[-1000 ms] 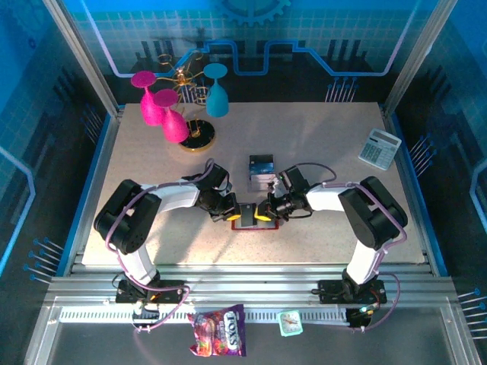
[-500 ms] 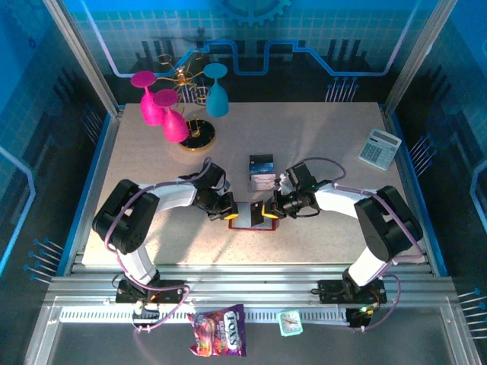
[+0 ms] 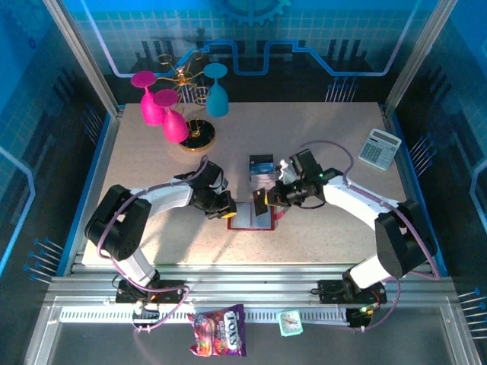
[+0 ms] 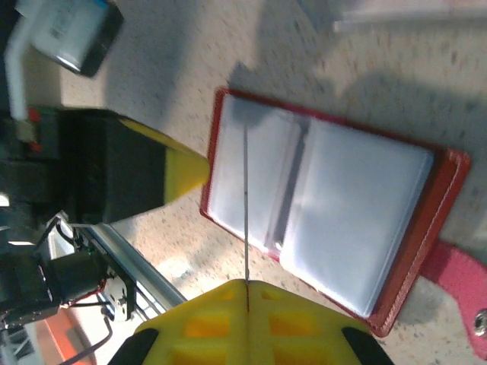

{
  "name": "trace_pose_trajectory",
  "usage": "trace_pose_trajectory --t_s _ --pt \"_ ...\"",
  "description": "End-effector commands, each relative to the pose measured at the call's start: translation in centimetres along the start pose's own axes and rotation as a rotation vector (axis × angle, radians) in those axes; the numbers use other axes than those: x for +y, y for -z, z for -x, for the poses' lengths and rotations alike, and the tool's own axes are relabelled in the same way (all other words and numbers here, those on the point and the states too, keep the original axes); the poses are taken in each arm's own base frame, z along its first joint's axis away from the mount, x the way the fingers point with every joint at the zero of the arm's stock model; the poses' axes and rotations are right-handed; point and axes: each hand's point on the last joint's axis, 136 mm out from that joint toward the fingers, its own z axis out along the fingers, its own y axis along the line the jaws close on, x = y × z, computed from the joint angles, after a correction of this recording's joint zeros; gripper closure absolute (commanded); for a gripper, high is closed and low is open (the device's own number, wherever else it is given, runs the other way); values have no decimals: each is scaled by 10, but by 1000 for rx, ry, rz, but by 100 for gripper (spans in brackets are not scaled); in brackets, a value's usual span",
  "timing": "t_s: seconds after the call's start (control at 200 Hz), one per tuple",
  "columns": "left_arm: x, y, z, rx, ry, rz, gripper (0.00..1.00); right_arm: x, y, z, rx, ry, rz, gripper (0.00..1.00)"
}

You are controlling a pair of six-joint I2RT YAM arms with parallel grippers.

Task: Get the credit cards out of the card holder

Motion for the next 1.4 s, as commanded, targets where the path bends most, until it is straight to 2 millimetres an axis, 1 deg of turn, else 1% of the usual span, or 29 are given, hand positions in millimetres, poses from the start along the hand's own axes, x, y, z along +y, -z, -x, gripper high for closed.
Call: trace_pose_trajectory --t_s 0.0,0.1,0.175,0.295,0.455,0.545,0.555,0.67,0.835,0.971,1.106,1.136,1.146,1.161,1.396 --pt "1 13 0 -26 -10 8 87 -3 23 14 0 179 -102 100" --pt "4 20 0 -48 0 5 86 -1 34 36 -5 310 -169 100" --pt "6 27 2 -74 6 1 85 -5 39 52 11 403 -236 100" --pt "12 37 5 -108 19 -5 83 0 41 71 49 684 -264 100" --pt "23 50 10 -148 50 -5 80 8 49 100 90 960 -274 100" --pt "30 56 10 -164 70 -8 80 7 48 115 129 1080 -297 100" --pt "31 56 10 -166 73 -6 80 10 50 118 126 1098 -298 100" --pt "42 64 9 -193 102 -6 79 9 46 134 181 1211 -310 100" --pt "58 74 7 -232 159 -15 79 4 38 152 257 1304 -314 100" --pt "65 78 6 -243 184 -21 78 -3 30 164 319 1342 -321 100" --pt "69 81 6 -249 199 -20 78 -12 20 166 380 1352 -314 100" --pt "69 82 6 -251 199 -19 78 -11 22 168 377 1358 -317 100" --pt "68 83 7 -253 198 -21 78 -16 16 167 394 1352 -311 100" --pt "69 83 6 -253 200 -20 78 -18 13 167 402 1349 -309 100" --pt "70 88 8 -261 204 -15 78 -34 0 170 445 1368 -327 100"
